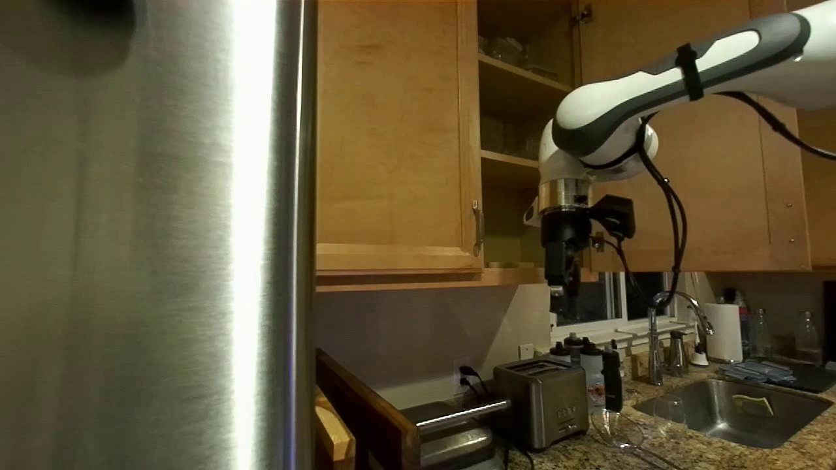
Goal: Put one of the wooden objects in the upper cabinet
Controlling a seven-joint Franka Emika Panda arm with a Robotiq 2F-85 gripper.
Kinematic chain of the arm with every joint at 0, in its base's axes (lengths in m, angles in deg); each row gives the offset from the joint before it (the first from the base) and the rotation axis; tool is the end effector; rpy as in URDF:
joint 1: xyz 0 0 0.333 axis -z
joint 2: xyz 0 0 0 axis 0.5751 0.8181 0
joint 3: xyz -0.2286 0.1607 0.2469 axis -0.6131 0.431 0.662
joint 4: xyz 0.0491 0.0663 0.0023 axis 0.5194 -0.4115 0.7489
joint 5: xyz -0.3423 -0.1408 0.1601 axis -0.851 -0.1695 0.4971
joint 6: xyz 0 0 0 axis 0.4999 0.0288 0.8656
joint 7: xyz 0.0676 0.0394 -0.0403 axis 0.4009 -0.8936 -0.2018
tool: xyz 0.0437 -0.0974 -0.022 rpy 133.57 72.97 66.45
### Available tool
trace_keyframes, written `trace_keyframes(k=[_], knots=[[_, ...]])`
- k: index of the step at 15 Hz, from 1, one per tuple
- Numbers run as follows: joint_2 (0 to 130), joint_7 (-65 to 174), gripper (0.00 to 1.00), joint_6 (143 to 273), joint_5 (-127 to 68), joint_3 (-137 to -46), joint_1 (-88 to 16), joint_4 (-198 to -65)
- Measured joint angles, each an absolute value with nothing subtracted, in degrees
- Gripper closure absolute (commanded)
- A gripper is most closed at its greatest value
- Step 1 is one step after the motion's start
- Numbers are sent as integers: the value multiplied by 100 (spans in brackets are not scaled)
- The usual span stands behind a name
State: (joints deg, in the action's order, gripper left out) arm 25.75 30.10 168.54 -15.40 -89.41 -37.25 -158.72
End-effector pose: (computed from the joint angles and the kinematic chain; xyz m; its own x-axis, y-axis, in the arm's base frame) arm 0.4185 0.0208 0.6332 0.9461 0.3216 0.0385 0.3227 -0.9256 -0.1977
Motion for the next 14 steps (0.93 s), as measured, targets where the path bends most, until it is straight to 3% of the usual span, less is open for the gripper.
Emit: trace_keyframes(k=[14], knots=[[345, 3274, 0, 17245, -3178, -9384, -3106, -17473]])
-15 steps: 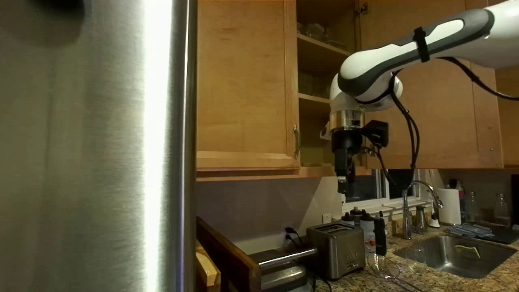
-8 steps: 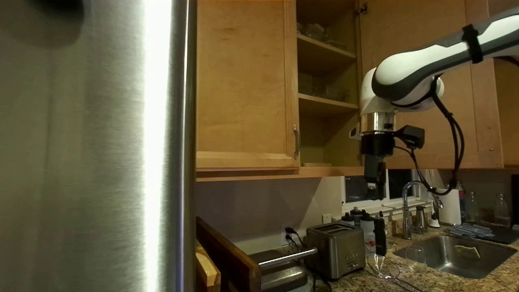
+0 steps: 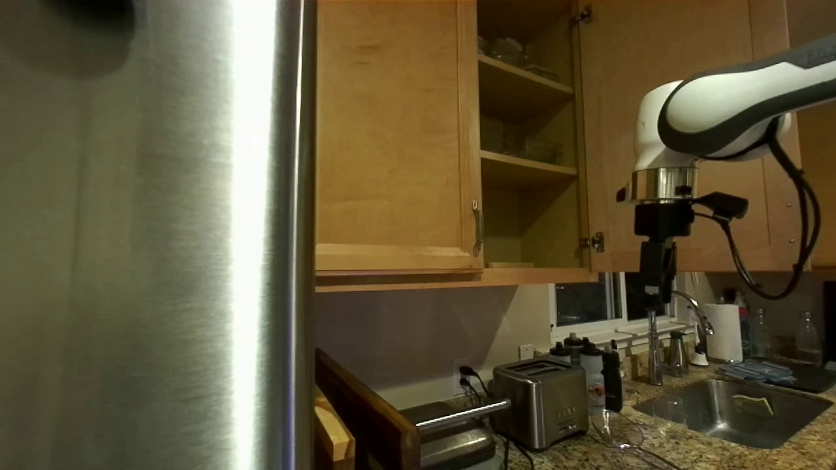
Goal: Put one of the wooden objects in the upper cabinet
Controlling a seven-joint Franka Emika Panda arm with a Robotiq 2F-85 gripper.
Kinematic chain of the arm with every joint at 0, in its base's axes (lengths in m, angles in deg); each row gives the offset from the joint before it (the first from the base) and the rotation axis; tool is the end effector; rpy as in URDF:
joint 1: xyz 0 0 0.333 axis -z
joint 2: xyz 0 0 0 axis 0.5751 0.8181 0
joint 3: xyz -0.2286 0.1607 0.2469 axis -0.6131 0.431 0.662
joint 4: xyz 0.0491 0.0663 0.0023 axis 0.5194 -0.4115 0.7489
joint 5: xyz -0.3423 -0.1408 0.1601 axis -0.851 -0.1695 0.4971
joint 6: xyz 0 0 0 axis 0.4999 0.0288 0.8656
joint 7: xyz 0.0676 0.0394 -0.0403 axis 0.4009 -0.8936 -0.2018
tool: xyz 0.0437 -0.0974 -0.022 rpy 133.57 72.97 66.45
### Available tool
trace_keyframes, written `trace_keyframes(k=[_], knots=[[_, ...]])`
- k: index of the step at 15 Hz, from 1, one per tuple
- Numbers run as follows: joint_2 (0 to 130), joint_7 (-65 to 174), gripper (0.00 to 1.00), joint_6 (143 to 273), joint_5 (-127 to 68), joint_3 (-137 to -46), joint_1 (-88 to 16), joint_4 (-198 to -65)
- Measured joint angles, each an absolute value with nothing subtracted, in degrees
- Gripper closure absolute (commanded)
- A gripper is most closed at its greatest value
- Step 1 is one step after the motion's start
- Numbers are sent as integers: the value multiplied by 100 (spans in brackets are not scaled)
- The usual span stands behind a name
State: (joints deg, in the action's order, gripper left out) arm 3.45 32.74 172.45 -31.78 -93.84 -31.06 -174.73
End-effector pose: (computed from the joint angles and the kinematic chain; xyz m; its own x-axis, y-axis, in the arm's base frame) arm 0.2865 -0.0735 0.6359 0.9788 0.1543 0.1349 0.1471 -0.9872 0.0621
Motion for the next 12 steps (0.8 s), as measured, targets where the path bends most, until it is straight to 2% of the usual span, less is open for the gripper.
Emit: trace_keyframes(k=[12], knots=[[251, 3557, 0, 17245, -3321, -9436, -3049, -17515]])
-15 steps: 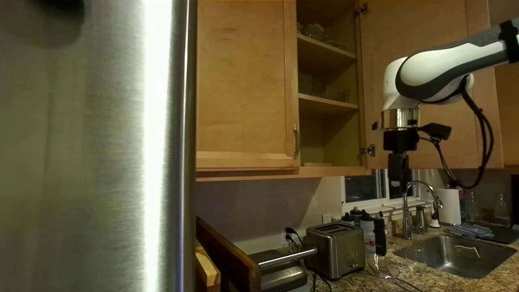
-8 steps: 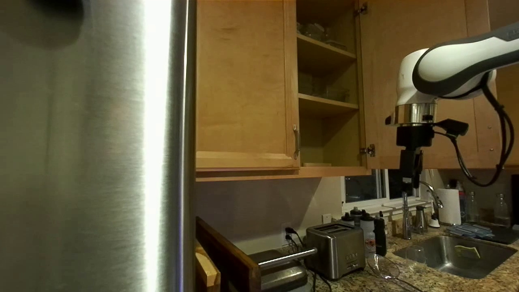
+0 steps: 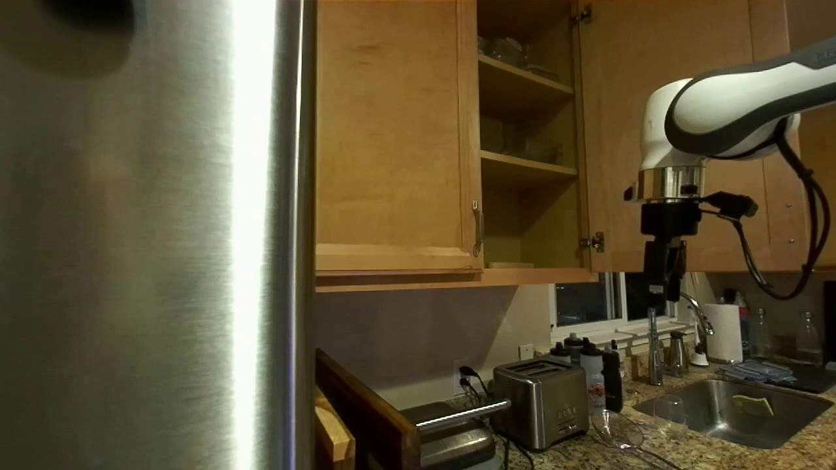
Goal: Put one of the wooden objects in the upper cabinet
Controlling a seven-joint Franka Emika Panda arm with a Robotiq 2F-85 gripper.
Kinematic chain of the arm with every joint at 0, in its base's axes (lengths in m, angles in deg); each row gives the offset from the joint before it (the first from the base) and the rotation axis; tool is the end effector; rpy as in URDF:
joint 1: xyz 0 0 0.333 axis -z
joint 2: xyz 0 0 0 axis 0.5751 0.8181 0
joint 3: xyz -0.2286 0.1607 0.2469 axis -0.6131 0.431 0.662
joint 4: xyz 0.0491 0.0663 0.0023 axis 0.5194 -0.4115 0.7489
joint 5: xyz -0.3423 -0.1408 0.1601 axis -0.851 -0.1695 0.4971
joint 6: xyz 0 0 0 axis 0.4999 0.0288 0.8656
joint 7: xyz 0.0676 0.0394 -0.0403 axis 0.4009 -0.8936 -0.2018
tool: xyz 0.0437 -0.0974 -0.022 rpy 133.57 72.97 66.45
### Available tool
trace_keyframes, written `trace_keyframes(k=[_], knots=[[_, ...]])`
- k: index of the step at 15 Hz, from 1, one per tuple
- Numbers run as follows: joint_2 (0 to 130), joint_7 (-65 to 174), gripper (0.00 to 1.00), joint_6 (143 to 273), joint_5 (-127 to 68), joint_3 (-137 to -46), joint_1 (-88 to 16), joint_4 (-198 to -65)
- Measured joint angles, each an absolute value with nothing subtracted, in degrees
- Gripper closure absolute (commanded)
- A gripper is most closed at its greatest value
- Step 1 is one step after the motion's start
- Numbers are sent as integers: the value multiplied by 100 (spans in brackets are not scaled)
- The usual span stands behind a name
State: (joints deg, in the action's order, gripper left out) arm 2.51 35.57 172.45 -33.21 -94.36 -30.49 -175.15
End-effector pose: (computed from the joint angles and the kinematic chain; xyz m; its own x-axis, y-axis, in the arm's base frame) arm 0.2797 -0.0817 0.6367 0.9856 0.0927 0.1417 0.0828 -0.9938 0.0741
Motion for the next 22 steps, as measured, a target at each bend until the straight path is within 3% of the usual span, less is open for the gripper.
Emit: trace_keyframes(k=[12, 22], knots=[[-174, 4688, 0, 17255, -4909, -9764, -1820, -17548], [-292, 4575, 0, 17254, -5599, -10540, -1636, -17555]])
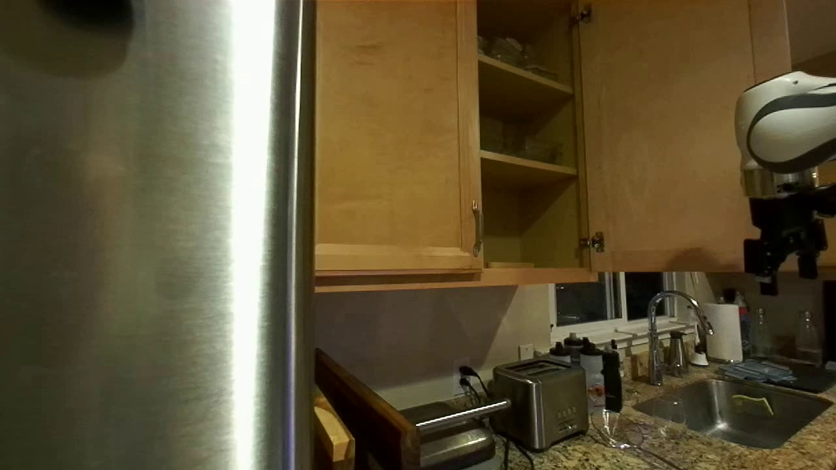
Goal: Put one of the wooden objects in the upper cabinet
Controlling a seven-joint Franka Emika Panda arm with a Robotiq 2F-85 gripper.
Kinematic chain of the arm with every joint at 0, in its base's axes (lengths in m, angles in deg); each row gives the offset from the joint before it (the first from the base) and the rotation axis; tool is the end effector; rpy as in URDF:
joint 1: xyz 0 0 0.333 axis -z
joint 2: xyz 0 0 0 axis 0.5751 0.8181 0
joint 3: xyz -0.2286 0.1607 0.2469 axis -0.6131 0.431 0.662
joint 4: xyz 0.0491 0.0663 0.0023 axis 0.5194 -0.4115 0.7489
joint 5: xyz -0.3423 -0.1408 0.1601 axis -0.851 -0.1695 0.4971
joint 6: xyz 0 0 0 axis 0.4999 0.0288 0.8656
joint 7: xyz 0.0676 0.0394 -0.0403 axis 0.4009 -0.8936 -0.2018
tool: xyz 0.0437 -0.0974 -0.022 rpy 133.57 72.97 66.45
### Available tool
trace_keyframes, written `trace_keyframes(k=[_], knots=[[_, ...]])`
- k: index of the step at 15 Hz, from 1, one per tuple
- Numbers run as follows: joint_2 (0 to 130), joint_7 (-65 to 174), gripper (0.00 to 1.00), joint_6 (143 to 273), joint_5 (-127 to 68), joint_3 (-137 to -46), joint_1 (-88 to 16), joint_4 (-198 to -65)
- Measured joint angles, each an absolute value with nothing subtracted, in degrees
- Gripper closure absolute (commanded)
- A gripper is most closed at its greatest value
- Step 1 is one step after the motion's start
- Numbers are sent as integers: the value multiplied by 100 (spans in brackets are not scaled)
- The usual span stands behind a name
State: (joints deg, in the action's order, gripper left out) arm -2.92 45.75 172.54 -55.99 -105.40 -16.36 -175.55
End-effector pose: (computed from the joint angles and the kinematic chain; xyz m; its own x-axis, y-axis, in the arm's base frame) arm 0.1681 -0.2395 0.6472 0.8933 -0.4042 0.1967 -0.4467 -0.8470 0.2881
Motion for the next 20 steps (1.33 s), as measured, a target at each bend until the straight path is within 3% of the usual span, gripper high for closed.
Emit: trace_keyframes(k=[10, 20], knots=[[-264, 4623, 0, 17482, -5599, -10892, -1508, -17455], [-81, 4640, 0, 19510, -6120, -11551, -771, -17452]])
